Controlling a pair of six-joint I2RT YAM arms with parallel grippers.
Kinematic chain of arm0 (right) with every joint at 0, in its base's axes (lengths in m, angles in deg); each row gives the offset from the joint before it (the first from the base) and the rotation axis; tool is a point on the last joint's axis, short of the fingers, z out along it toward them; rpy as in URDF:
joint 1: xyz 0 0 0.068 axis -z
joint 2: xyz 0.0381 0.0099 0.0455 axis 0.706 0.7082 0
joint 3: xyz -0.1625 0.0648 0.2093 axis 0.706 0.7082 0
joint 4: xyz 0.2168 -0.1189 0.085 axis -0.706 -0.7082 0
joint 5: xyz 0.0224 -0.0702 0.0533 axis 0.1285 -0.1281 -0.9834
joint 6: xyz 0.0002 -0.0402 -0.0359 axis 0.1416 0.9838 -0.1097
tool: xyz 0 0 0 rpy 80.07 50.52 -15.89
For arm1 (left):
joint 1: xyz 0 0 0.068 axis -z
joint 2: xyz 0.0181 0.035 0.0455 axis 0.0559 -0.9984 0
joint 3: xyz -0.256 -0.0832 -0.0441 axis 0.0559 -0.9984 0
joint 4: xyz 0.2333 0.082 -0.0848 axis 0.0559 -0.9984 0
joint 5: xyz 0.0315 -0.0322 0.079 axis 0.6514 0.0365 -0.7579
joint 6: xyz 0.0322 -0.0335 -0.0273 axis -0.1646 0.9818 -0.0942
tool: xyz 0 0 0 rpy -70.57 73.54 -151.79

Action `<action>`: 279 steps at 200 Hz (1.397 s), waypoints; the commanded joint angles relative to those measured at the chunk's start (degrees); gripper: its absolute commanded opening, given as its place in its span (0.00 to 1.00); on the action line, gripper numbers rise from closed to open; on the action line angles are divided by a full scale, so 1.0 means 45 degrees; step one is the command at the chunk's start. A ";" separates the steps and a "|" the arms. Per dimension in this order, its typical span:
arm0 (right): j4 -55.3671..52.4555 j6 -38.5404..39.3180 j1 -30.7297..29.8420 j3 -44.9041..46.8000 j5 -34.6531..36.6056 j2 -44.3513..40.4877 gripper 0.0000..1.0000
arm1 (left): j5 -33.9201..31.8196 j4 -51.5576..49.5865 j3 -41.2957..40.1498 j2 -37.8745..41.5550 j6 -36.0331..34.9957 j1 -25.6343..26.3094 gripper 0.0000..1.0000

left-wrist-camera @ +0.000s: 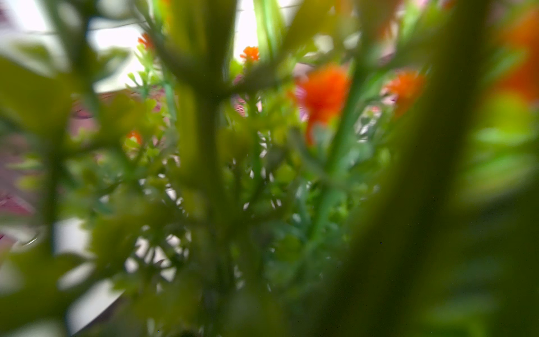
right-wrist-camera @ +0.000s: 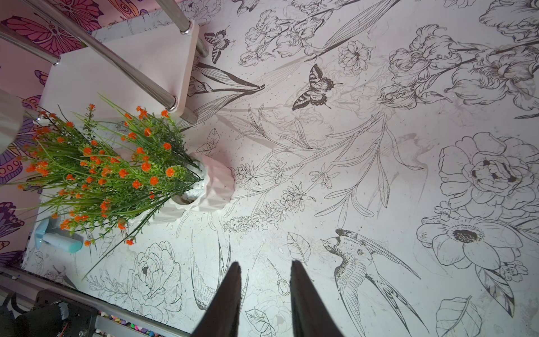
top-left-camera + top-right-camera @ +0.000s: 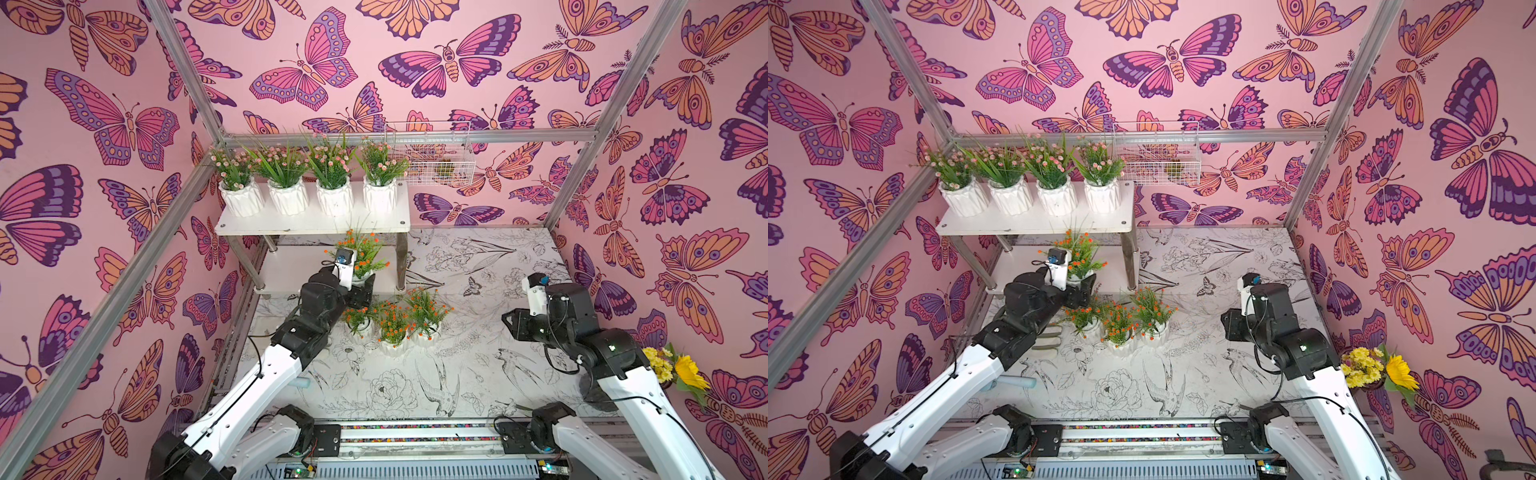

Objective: Place the baby's breath potted plants on the rack by color
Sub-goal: Place the baby's breath potted plant on the rack.

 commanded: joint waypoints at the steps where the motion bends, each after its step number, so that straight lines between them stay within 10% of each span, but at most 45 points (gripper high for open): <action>1: -0.0197 -0.0018 0.0105 -0.0068 0.0175 0.0013 0.31 | -0.0063 0.0598 -0.0437 0.0512 0.0721 -0.1087 0.68; 92: -0.0410 0.0062 0.0108 -0.0088 0.0294 -0.0065 0.31 | 0.1634 0.3678 -0.2299 -0.0945 0.2588 -0.5915 0.68; 279: -0.0106 0.0304 0.0207 0.0244 -0.0153 -0.0514 0.31 | 0.0179 0.9097 -0.0470 -0.7563 0.2899 -0.7795 0.65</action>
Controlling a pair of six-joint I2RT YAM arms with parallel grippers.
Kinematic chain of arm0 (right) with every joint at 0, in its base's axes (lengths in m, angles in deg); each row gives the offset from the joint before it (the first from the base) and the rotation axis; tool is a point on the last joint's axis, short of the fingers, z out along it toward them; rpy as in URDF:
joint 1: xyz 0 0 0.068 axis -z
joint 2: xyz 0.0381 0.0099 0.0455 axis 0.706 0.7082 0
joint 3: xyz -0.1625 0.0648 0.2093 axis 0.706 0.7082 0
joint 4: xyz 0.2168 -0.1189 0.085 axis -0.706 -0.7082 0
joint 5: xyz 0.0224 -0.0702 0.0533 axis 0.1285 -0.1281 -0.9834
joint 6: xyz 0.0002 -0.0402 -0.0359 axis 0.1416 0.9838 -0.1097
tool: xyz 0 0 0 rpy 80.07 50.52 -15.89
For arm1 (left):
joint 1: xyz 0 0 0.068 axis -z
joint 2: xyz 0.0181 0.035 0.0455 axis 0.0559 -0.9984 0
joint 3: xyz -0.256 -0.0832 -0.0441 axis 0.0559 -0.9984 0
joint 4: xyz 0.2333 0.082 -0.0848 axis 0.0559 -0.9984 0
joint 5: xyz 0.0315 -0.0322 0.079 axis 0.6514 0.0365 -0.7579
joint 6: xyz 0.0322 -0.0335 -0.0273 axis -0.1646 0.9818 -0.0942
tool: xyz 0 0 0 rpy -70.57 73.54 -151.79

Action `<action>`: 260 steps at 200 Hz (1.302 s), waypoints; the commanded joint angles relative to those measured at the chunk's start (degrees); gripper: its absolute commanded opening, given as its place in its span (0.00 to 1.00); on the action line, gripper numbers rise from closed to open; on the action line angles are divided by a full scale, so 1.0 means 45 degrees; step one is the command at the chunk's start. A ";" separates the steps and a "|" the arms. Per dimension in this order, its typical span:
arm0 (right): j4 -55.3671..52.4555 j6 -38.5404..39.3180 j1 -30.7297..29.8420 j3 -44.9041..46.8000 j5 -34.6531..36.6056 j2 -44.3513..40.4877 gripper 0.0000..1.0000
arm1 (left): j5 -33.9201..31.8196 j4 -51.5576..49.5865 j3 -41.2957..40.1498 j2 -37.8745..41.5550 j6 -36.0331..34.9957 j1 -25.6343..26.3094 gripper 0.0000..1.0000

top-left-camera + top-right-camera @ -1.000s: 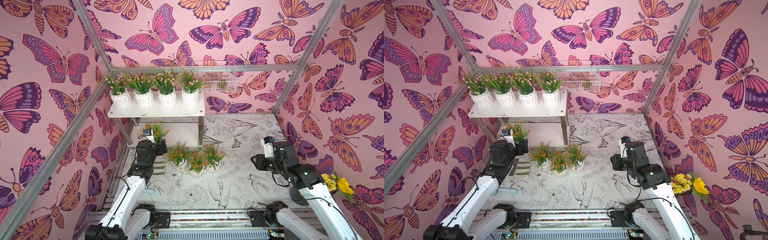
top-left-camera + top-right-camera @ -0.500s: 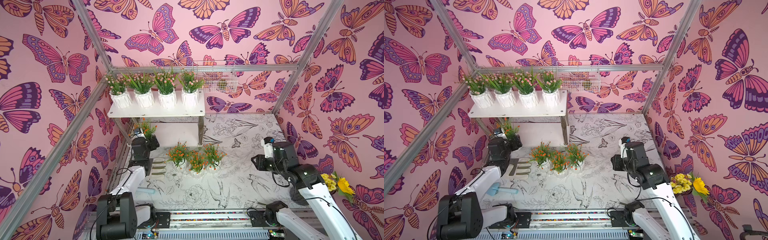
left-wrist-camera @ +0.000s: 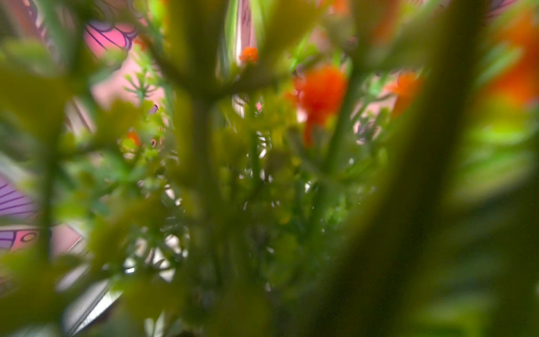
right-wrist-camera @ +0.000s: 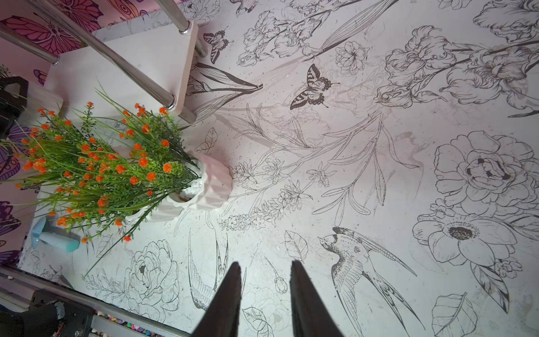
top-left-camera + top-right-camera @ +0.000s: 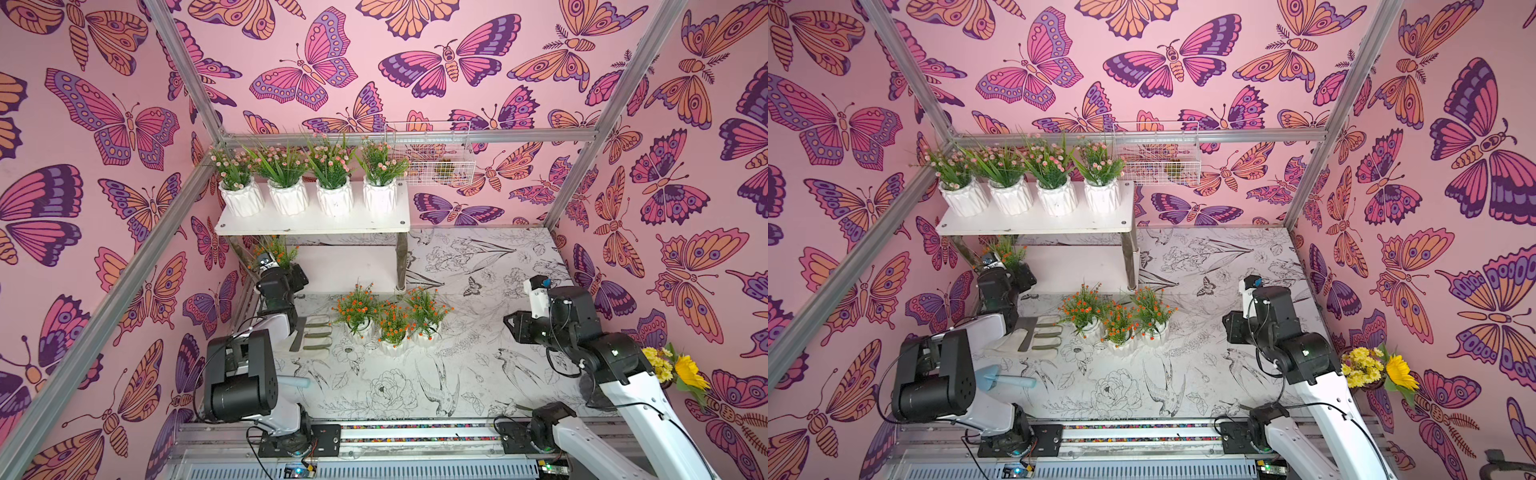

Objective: Place the baby's breath potted plants on the rack by color
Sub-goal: Place the baby's breath potted plant on the rack.

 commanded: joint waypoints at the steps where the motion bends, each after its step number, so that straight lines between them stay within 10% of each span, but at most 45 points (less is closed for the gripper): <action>1: -0.0023 0.0207 0.0125 0.0050 -0.0133 -0.0097 0.31 | 0.0019 0.1331 0.0661 -0.0239 0.0026 -0.0083 0.65; 117: 0.0006 0.0242 0.0203 0.0050 -0.0207 -0.0061 0.31 | -0.1075 0.2270 0.2754 -0.2881 -0.1240 -0.0093 0.66; 260: 0.0133 0.0281 0.0387 0.0031 -0.0509 -0.0099 0.31 | -0.0626 0.2938 0.2708 -0.3873 -0.0750 -0.0103 1.00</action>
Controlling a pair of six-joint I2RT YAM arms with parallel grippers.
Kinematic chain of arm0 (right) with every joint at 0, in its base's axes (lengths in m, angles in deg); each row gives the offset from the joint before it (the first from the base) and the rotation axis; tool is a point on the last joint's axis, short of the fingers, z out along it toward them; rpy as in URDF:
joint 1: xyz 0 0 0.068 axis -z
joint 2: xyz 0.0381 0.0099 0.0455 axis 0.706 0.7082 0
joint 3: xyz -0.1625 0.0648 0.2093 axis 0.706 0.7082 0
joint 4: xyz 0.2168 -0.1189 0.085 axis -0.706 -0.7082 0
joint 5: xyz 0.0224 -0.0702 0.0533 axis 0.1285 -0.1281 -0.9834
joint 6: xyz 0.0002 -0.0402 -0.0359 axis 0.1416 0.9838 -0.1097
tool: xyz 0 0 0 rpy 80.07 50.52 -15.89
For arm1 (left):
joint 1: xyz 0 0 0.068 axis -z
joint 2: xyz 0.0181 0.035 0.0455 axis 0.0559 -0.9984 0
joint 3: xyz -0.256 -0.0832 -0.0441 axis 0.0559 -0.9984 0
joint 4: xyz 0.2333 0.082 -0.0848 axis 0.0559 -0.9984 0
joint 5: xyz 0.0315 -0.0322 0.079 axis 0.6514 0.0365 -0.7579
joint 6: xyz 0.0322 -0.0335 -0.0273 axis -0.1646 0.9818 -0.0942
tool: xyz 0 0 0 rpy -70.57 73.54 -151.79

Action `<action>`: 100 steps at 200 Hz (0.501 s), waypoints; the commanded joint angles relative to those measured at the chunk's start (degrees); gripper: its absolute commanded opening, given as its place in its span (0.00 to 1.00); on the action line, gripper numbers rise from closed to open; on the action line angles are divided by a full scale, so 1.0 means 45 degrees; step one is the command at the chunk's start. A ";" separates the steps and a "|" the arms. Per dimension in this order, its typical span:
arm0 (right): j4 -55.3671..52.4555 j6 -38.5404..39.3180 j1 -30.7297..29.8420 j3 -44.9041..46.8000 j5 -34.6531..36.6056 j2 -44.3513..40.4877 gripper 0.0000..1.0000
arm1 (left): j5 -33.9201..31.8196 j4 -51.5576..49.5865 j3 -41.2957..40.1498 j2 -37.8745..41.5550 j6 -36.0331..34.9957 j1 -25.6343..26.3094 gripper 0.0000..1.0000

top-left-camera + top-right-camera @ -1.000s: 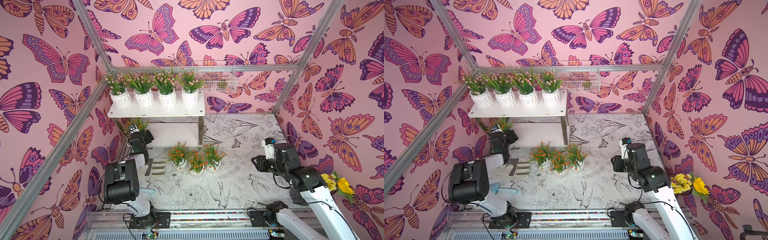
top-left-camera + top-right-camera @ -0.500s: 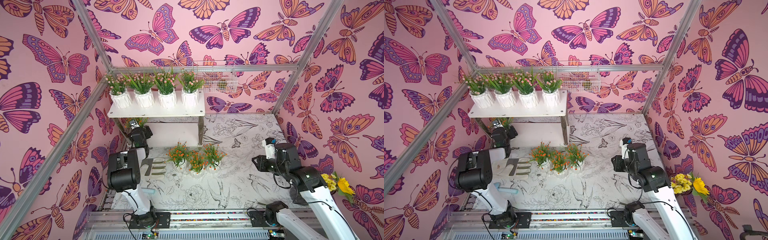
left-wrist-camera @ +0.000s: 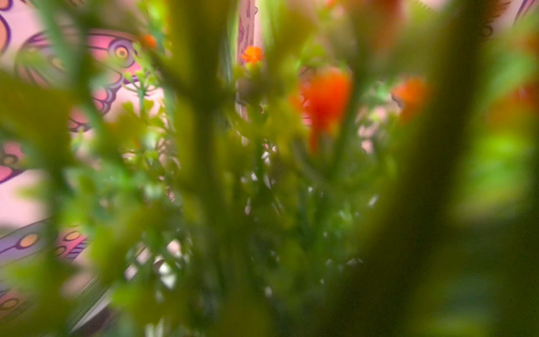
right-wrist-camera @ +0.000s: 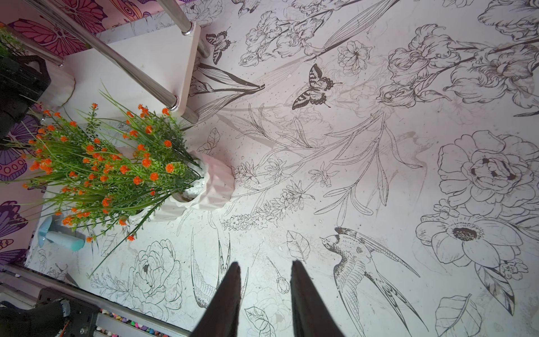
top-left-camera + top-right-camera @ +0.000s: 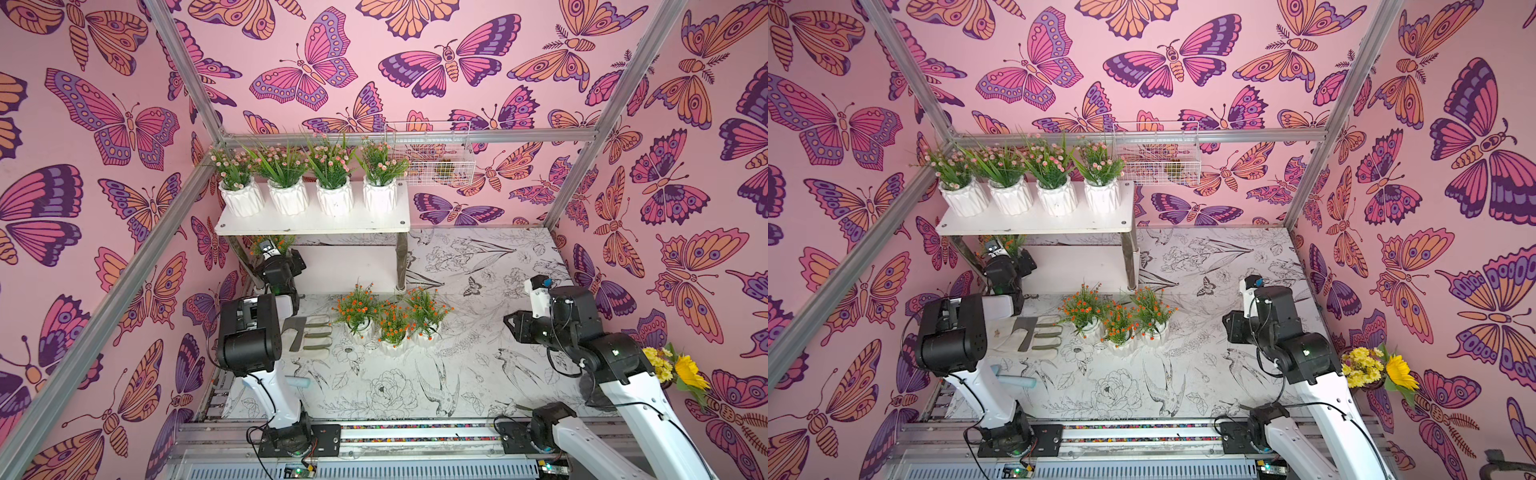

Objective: Place the baby's breath potted plants on the rack by color
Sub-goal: Place the baby's breath potted plant on the rack.

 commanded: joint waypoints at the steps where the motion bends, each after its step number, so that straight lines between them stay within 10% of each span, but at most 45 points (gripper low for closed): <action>1: 0.0099 0.0189 0.0106 0.0031 -0.0174 -0.0091 0.31 | 0.0175 0.0206 0.0208 -0.0018 0.0133 -0.0078 1.00; 100: 0.0225 0.0203 0.0131 0.0162 -0.0665 -0.0343 0.31 | -0.0074 -0.0595 -0.0454 0.1660 0.0031 -0.0015 1.00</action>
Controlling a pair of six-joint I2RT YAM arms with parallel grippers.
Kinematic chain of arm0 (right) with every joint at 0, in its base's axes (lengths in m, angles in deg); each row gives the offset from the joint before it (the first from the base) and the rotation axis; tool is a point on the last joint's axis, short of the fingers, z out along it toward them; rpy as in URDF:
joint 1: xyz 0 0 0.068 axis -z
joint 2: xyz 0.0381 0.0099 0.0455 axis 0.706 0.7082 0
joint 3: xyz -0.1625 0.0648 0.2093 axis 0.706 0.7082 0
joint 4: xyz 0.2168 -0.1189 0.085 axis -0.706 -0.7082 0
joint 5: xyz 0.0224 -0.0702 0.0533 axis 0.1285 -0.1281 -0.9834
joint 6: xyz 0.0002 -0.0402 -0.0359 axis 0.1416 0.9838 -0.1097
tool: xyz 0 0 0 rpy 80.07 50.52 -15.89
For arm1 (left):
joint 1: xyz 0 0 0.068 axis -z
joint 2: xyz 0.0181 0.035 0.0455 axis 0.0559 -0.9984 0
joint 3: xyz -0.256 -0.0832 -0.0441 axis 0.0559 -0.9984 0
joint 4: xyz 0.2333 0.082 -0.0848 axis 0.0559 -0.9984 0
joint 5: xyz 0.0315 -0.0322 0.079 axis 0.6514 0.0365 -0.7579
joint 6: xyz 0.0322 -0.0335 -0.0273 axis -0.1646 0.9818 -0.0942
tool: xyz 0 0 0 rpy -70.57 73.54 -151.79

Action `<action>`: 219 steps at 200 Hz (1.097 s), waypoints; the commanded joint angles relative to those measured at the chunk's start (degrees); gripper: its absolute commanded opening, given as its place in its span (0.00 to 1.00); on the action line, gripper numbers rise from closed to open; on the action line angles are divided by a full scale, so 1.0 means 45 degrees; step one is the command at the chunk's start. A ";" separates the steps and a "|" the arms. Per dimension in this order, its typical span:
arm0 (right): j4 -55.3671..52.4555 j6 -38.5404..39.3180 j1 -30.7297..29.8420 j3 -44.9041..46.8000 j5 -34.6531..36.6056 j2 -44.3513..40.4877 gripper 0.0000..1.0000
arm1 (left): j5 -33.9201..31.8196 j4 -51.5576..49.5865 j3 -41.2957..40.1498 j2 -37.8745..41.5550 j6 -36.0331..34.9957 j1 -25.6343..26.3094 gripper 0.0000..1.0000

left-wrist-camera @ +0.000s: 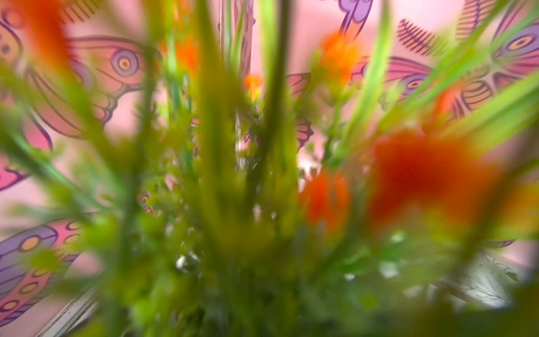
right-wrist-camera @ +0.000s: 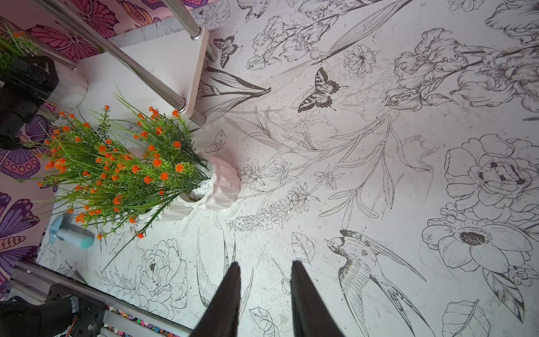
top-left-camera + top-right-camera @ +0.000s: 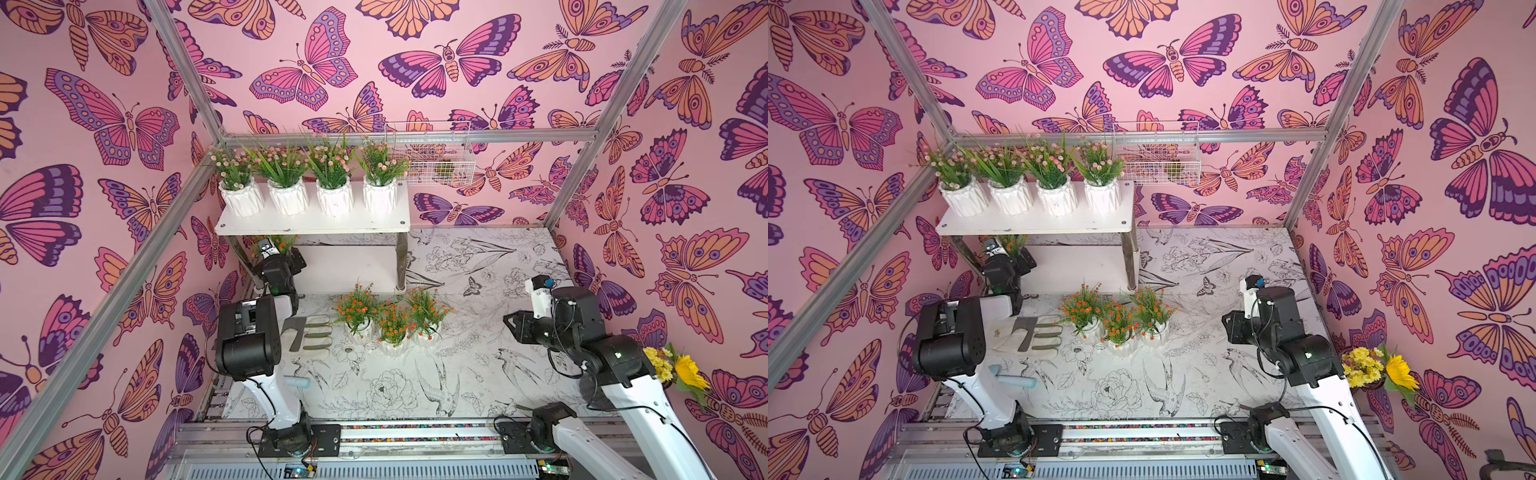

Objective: Place the baby's breath potted plants on the rack by color
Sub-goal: Place the baby's breath potted plant on the rack, then pick up the baby's breath potted plant from the center of the board.

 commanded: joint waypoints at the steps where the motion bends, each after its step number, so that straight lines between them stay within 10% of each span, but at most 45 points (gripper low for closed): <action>1: 0.0162 0.0203 0.0087 0.0160 -0.0328 -0.0136 0.31 | -0.0164 -0.0285 -0.0284 0.0858 -0.0142 -0.0017 1.00; 219: 0.2544 -0.0782 0.0076 0.2332 -0.1563 0.0821 0.32 | 0.0631 -0.7738 -0.2118 0.7157 0.1518 0.1227 1.00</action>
